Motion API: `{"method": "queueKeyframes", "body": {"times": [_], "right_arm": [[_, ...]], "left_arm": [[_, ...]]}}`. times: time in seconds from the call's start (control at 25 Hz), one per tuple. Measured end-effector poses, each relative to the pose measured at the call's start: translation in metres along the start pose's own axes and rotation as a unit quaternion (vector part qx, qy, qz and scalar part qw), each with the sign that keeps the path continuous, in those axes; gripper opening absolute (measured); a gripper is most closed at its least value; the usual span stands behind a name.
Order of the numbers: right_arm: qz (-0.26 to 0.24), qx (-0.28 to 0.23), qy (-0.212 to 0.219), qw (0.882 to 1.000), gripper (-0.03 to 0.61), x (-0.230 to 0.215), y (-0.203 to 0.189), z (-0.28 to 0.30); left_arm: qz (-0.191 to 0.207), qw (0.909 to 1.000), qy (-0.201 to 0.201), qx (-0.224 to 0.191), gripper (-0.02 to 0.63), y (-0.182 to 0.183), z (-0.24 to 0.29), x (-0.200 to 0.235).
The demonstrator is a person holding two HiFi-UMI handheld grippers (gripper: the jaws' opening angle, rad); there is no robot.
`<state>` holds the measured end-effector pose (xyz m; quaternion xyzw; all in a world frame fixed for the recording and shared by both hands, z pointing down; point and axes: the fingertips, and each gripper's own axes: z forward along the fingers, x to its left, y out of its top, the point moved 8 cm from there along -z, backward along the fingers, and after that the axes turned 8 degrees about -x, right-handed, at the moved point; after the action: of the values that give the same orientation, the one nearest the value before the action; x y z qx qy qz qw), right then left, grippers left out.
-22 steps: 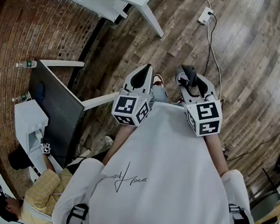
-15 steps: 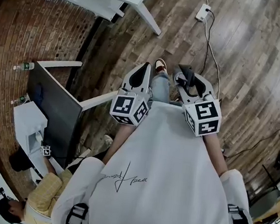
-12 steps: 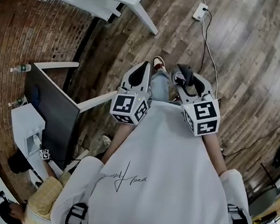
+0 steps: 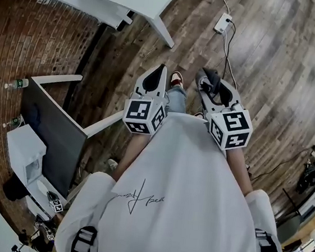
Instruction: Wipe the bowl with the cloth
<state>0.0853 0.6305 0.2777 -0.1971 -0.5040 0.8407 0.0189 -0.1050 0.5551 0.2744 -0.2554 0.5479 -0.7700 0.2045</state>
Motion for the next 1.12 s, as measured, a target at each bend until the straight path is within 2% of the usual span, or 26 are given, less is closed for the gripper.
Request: {"method": "queueKeyframes", "body": {"times": [0.36,0.64,0.92,1.12], "right_arm": [[-0.017,-0.001,0.017,1.0,0.181,0.013,0.04,0.074],[-0.016,-0.011,-0.001,1.0,0.181,0.014,0.073,0.122],[-0.003,-0.017,-0.011,1.0,0.181,0.009,0.093,0.158],[-0.011,-0.014,-0.014,1.0,0.181,0.008,0.105,0.185]], "left_arm": [[-0.01,0.9999,-0.007,0.004,-0.006,0.031,0.04,0.068],[-0.013,0.9995,-0.025,-0.016,-0.006,0.058,0.069,0.112],[-0.018,0.999,-0.037,-0.018,-0.006,0.065,0.087,0.143],[-0.014,0.9987,-0.046,-0.016,-0.006,0.069,0.096,0.165]]}}
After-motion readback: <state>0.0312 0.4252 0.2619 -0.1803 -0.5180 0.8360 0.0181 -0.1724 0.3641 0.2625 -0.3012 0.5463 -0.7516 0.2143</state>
